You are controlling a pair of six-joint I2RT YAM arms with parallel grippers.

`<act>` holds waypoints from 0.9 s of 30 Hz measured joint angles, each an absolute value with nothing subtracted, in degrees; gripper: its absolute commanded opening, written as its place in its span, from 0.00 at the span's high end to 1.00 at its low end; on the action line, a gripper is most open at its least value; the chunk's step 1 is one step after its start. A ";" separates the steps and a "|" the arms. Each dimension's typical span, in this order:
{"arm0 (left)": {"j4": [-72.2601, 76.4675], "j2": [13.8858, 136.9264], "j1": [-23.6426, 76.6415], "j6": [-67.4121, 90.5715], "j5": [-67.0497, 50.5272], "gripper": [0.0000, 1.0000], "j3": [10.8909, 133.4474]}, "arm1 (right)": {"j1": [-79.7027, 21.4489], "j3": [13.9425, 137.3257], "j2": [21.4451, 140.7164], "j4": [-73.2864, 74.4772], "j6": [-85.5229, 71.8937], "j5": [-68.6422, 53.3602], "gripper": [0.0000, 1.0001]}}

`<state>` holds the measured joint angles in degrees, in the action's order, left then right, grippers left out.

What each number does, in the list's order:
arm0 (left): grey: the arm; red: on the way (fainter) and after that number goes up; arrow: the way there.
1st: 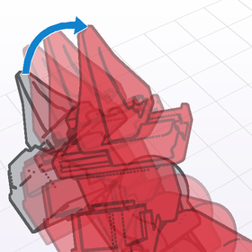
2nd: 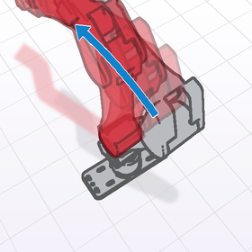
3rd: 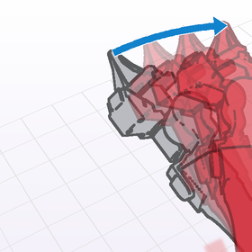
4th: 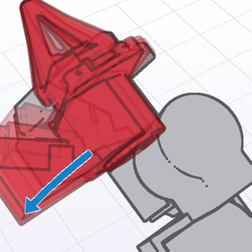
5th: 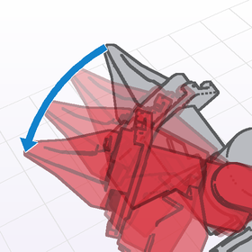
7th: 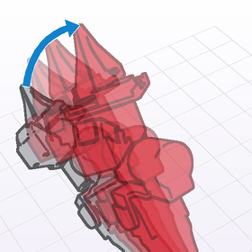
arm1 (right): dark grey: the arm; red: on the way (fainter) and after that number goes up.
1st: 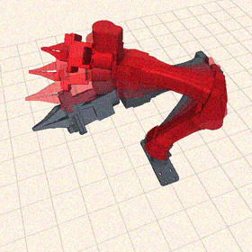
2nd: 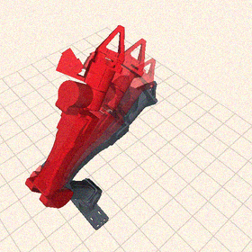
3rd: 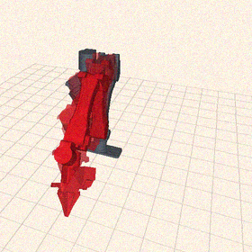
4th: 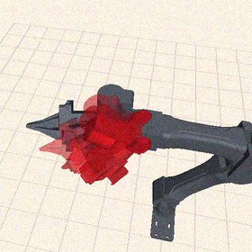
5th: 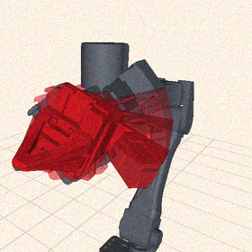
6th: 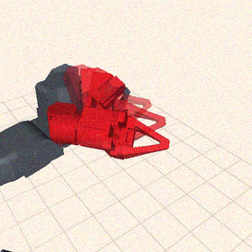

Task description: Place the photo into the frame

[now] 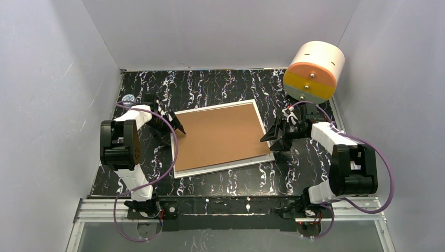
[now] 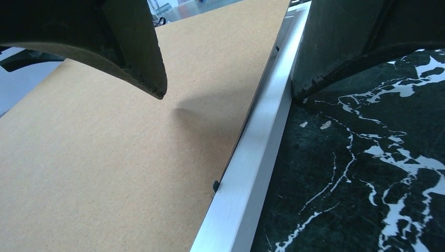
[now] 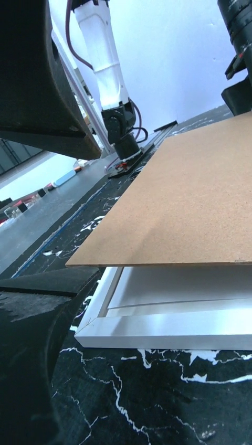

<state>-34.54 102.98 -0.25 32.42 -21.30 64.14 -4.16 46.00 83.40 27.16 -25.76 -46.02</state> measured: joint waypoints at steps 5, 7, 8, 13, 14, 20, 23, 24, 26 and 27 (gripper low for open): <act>-34.89 102.96 -0.25 31.90 -19.29 0.15 64.58 | -3.79 44.62 83.64 23.44 -26.33 -48.12 0.50; -34.98 102.87 -0.25 31.40 -18.09 0.15 64.73 | -3.46 43.27 84.07 20.60 -27.09 -49.21 0.51; -35.00 102.80 -0.27 31.22 -17.43 0.15 64.77 | -3.40 42.48 84.29 19.11 -27.66 -50.13 0.49; -34.98 102.63 -0.27 30.72 -15.86 0.15 64.82 | -3.40 40.29 84.38 13.69 -31.77 -53.65 0.31; -34.98 102.59 -0.27 30.65 -15.79 0.15 64.82 | -3.40 40.27 84.38 12.86 -32.58 -54.13 0.30; -34.94 102.54 -0.23 30.94 -16.23 0.15 64.77 | -4.12 38.87 84.38 3.14 -40.56 -59.02 0.29; -34.92 102.54 0.19 31.62 -18.48 0.15 64.42 | -5.21 37.80 84.53 -2.72 -46.54 -62.33 0.32; -34.92 102.56 0.38 31.81 -19.05 0.15 64.36 | -5.45 37.47 84.71 -4.36 -48.40 -63.09 0.34; -34.87 102.61 0.60 32.05 -19.66 0.15 64.29 | -5.52 37.15 84.86 -6.07 -51.00 -63.42 0.38; -34.85 102.65 0.62 32.21 -20.12 0.15 64.27 | -5.52 37.17 84.86 -6.26 -51.33 -63.42 0.41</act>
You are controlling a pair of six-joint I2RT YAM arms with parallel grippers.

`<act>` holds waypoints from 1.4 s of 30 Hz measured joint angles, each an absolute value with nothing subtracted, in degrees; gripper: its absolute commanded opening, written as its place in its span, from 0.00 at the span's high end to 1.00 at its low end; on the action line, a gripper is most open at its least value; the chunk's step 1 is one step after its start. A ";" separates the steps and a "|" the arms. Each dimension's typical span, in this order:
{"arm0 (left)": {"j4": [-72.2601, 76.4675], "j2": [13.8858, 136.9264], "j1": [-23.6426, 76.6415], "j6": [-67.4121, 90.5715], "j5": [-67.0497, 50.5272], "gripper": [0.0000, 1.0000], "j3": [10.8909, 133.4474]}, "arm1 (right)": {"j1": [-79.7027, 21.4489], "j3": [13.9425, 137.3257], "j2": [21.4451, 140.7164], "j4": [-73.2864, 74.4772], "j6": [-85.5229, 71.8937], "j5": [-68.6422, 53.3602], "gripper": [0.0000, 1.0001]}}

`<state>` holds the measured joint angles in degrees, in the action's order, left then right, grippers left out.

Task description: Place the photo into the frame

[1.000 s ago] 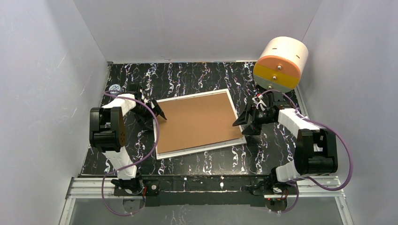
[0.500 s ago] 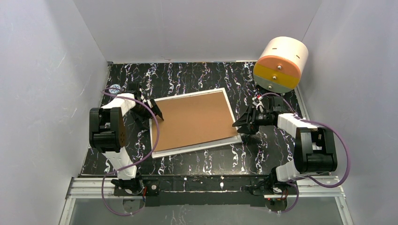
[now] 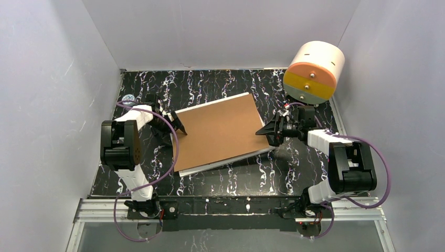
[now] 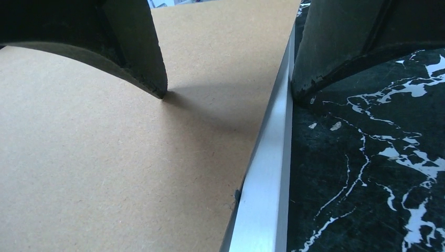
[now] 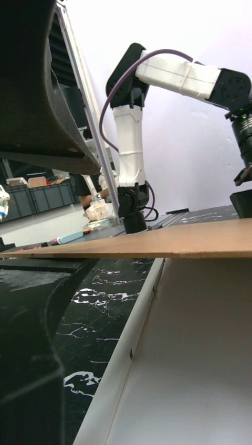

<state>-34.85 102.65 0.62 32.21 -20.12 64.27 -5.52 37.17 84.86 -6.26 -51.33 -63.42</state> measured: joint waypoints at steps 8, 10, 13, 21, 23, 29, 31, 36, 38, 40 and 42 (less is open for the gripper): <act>-34.87 102.74 0.62 32.12 -20.80 0.15 64.23 | -5.50 39.97 86.24 -1.54 -44.47 -60.99 0.75; -35.00 102.80 0.64 31.99 -20.82 0.15 64.34 | -5.50 41.50 86.74 1.06 -41.56 -59.79 0.78; -35.29 102.96 0.73 31.55 -20.78 0.14 64.60 | -5.50 44.58 87.83 5.02 -37.69 -58.02 0.80; -36.80 103.98 1.10 29.85 -20.53 0.12 66.19 | -5.50 55.68 90.26 16.01 -30.79 -56.40 0.81; -36.95 104.20 1.15 29.34 -20.58 0.12 66.57 | -5.58 58.35 91.11 19.22 -28.42 -55.86 0.81; -36.97 104.64 1.26 28.49 -20.62 0.12 66.92 | -5.65 62.67 94.78 25.58 -23.81 -54.89 0.81; -37.12 104.73 1.26 28.21 -20.62 0.11 67.02 | -5.63 64.20 96.05 27.11 -22.83 -54.92 0.81; -37.67 105.21 1.30 27.40 -20.62 0.10 67.53 | -5.58 69.32 98.87 30.59 -20.14 -55.07 0.80; -37.93 105.38 1.32 27.00 -20.60 0.10 67.75 | -5.58 71.22 99.79 31.73 -19.25 -55.40 0.80; -38.02 105.49 1.34 26.81 -20.60 0.10 67.83 | -5.58 72.55 100.60 32.40 -18.81 -55.48 0.80; -38.06 105.56 1.34 26.65 -20.60 0.10 67.90 | -5.58 72.71 100.90 33.08 -18.13 -55.57 0.80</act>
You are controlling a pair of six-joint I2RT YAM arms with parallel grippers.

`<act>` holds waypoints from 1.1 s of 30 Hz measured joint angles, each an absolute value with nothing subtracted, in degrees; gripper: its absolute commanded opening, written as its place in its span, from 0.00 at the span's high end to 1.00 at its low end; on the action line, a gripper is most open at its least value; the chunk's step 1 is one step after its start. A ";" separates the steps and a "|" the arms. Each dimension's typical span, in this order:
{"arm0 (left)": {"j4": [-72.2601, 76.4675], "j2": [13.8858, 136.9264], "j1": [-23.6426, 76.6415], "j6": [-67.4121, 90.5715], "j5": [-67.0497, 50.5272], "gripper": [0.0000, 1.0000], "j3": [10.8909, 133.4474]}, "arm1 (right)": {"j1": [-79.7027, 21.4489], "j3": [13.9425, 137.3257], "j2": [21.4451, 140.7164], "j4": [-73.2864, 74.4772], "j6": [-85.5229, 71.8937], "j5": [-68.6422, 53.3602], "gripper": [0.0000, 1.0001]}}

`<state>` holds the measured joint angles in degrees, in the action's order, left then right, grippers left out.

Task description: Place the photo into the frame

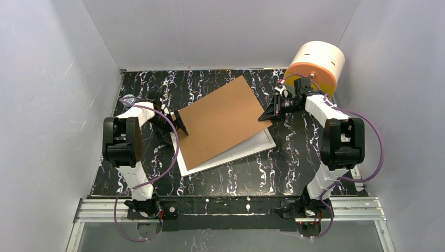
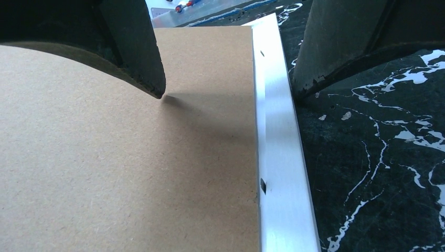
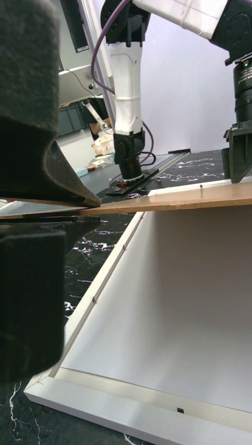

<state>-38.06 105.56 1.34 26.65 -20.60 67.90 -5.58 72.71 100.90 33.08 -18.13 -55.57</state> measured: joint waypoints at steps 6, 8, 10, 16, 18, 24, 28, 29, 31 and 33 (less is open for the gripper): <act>-37.98 105.56 1.34 26.81 -21.19 0.11 67.90 | -5.61 68.14 100.86 32.88 -16.53 -56.03 0.79; -37.89 105.56 1.32 27.05 -21.21 0.11 67.90 | -5.58 65.41 100.75 32.73 -16.43 -56.05 0.79; -37.80 105.56 1.26 27.38 -21.26 0.11 67.90 | -5.37 63.18 100.25 32.42 -16.49 -56.03 0.77; -37.34 105.56 1.23 28.62 -21.41 0.11 67.88 | -5.45 60.16 97.62 32.32 -16.49 -55.27 0.62; -37.08 105.56 1.26 28.86 -21.52 0.11 67.88 | -5.56 60.14 97.45 32.56 -16.38 -54.37 0.54; -36.82 105.54 1.26 29.30 -21.41 0.09 67.88 | -5.82 60.14 97.43 33.32 -16.49 -50.50 0.25; -36.62 105.51 1.26 29.47 -20.84 0.08 68.18 | -5.82 60.14 97.32 34.37 -16.32 -45.89 0.22; -36.32 105.51 1.26 29.50 -20.47 0.08 68.40 | -5.82 60.14 97.32 34.72 -16.32 -44.69 0.22; -35.83 105.51 1.26 29.47 -20.03 0.08 68.66 | -5.82 60.16 97.32 35.33 -16.29 -42.28 0.24; -35.62 105.51 1.26 29.43 -19.79 0.08 68.79 | -5.82 60.20 97.32 35.99 -16.29 -40.07 0.27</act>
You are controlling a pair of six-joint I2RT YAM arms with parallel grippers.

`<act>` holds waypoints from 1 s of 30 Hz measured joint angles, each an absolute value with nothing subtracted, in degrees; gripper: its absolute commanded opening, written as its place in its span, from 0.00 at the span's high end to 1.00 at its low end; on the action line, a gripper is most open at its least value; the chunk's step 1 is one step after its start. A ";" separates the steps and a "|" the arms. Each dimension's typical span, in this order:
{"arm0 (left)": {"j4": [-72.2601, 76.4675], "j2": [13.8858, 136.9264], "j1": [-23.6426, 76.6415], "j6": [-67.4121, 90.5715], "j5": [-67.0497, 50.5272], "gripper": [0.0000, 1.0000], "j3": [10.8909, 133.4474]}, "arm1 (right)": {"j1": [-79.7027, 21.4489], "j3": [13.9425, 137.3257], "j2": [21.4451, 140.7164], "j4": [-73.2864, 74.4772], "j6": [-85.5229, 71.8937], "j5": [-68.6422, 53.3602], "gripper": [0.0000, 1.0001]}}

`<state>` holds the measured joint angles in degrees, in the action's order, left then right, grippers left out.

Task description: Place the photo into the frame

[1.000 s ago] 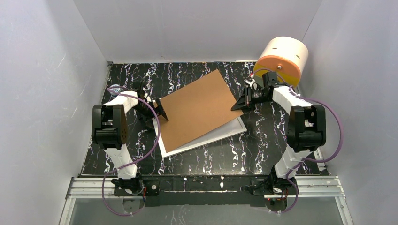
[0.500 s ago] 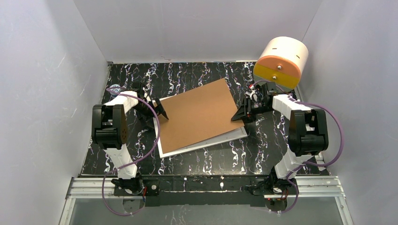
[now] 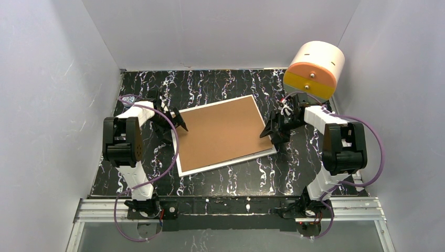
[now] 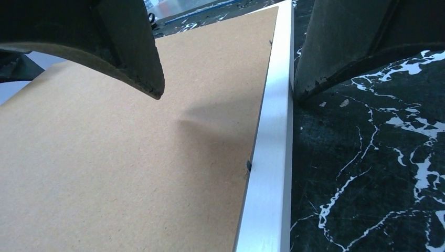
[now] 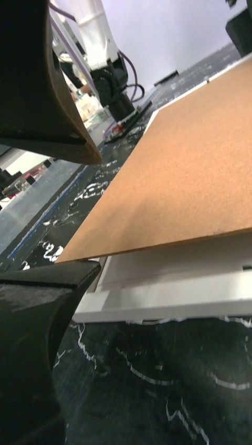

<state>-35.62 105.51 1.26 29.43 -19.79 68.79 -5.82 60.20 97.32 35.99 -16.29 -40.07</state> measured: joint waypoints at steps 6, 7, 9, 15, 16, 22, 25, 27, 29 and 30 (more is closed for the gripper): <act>-35.57 105.51 1.26 29.41 -19.27 0.08 68.95 | -5.87 60.20 97.45 37.21 -16.16 -35.48 0.45; -35.55 105.51 1.26 29.41 -19.27 0.08 68.99 | -5.93 60.20 97.58 37.30 -16.16 -35.00 0.47; -35.42 105.51 1.26 29.41 -19.25 0.08 69.01 | -6.09 60.20 98.06 37.41 -16.23 -34.04 0.51; -35.14 105.67 1.26 29.12 -19.22 0.10 69.01 | -6.79 60.23 99.81 37.43 -16.32 -31.33 0.54; -35.14 105.71 1.26 29.08 -19.22 0.10 69.01 | -7.07 60.23 100.14 37.43 -16.36 -30.68 0.54; -35.14 105.71 1.26 28.64 -19.07 0.10 69.01 | -9.39 60.34 100.12 37.10 -16.95 -26.59 0.58; -35.14 105.71 1.26 28.38 -18.96 0.10 69.01 | -10.98 60.45 99.57 37.06 -17.47 -24.12 0.61; -35.11 105.71 1.26 28.18 -18.83 0.10 69.01 | -11.99 60.58 99.24 37.08 -17.65 -22.52 0.62; -35.14 105.71 1.21 28.08 -18.81 0.10 69.01 | -12.69 60.60 98.83 37.06 -17.80 -21.23 0.64; -35.11 105.71 1.26 28.03 -18.76 0.10 69.01 | -12.91 60.60 98.61 37.06 -17.82 -20.69 0.65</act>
